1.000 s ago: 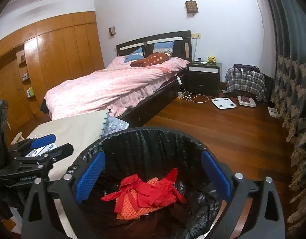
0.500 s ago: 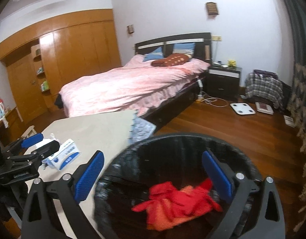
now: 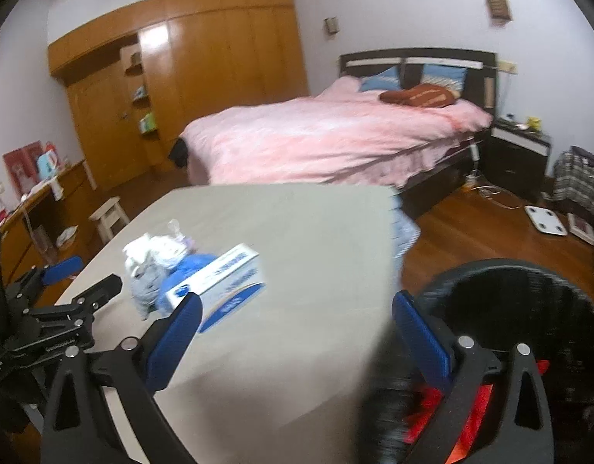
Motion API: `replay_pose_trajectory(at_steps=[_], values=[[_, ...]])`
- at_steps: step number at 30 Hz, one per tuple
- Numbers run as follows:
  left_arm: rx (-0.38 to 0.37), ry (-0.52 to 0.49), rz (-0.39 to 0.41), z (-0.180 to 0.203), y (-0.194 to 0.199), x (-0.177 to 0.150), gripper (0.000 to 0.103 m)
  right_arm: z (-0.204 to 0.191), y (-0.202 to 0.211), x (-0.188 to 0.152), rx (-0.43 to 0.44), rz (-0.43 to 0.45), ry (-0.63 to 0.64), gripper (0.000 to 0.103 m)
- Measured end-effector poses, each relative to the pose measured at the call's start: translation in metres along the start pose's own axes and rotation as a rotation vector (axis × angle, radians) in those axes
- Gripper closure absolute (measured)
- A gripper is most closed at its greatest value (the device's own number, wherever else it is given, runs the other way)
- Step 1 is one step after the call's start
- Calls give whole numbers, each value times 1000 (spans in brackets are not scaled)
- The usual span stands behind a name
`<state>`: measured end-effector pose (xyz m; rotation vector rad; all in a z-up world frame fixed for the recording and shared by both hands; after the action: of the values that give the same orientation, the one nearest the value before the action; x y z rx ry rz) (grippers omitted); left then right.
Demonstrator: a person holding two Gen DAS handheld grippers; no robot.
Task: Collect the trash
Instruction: 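Bring both open tools back over the remaining items on the table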
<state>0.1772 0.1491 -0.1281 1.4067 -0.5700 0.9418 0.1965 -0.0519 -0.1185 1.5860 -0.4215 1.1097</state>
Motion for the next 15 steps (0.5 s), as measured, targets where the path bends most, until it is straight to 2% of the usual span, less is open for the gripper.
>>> replay_pose_trajectory(at_steps=[6,15], values=[[43,41,-17,-35,-11,-1,13,-31,-35,-5,51,-54,14,6],[74,77,-39,-66,-24,-4,13,-52,-73,-10,94,-114,23,6]])
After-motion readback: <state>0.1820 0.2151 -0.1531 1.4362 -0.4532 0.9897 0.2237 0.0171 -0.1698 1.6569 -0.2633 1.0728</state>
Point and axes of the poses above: each gripper's, at about its wrist camera, not at the fingertips, and y roughly against the way its jaws point, z to its right, x to its top, the point moved 4 cm from there along -y, roughly the way its jaws point, and after that the axes turned 14 degrees about y, right-handed, at the moved point
